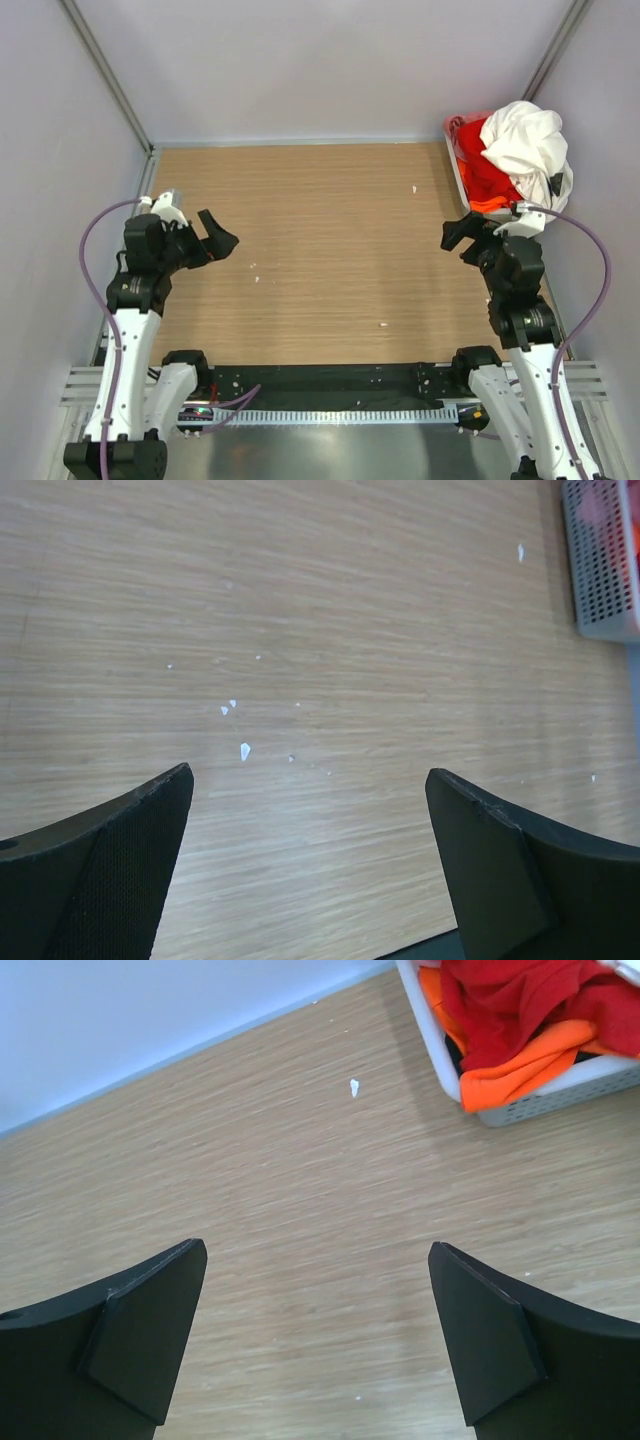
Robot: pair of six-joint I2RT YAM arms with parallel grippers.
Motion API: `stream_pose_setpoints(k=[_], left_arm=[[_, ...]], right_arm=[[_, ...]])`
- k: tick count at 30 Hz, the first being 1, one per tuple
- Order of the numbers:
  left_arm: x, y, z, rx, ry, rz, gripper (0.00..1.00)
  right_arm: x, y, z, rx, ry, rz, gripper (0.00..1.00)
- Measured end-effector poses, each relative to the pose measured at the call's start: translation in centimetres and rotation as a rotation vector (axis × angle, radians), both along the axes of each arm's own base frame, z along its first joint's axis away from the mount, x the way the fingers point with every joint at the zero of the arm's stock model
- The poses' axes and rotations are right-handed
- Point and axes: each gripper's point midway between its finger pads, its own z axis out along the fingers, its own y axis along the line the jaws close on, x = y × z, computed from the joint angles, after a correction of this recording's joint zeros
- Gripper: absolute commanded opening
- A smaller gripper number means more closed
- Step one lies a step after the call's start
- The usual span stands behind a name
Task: Fold and stack the t-shirts
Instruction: Grab the tshirt from the pile
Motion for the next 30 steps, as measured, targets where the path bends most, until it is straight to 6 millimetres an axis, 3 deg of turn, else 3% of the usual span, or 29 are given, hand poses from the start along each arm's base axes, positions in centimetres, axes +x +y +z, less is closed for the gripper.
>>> stream_pose_setpoints(k=[6, 10, 14, 19, 24, 30], left_arm=[[-0.8, -0.9, 2.4, -0.044, -0.09, -0.029, 1.0], [-0.6, -1.0, 2.0, -0.072, -0.067, -0.017, 1.0], [-1.3, -0.9, 1.1, -0.084, -0.06, 0.004, 1.0], [-1.9, -0.9, 1.6, -0.075, -0.086, 0.004, 1.0], [-2.0, -1.1, 1.6, -0.075, -0.085, -0.005, 1.0], [-2.0, -1.1, 1.4, -0.076, -0.075, -0.006, 1.0]], right_arm=[[-2.1, 0.5, 2.1, 0.105, -0.053, -0.004, 1.0], [-2.8, 0.5, 4.3, 0.13, -0.076, -0.01, 1.0], [-2.0, 0.0, 6.6, 0.127, -0.048, -0.047, 1.0], [1.3, -1.4, 8.9, 0.087, 0.059, -0.146, 1.0], [5.9, -3.3, 8.9, 0.032, 0.154, -0.253, 1.0], [13.6, -9.0, 2.9, 0.013, 0.365, -0.401, 1.0]])
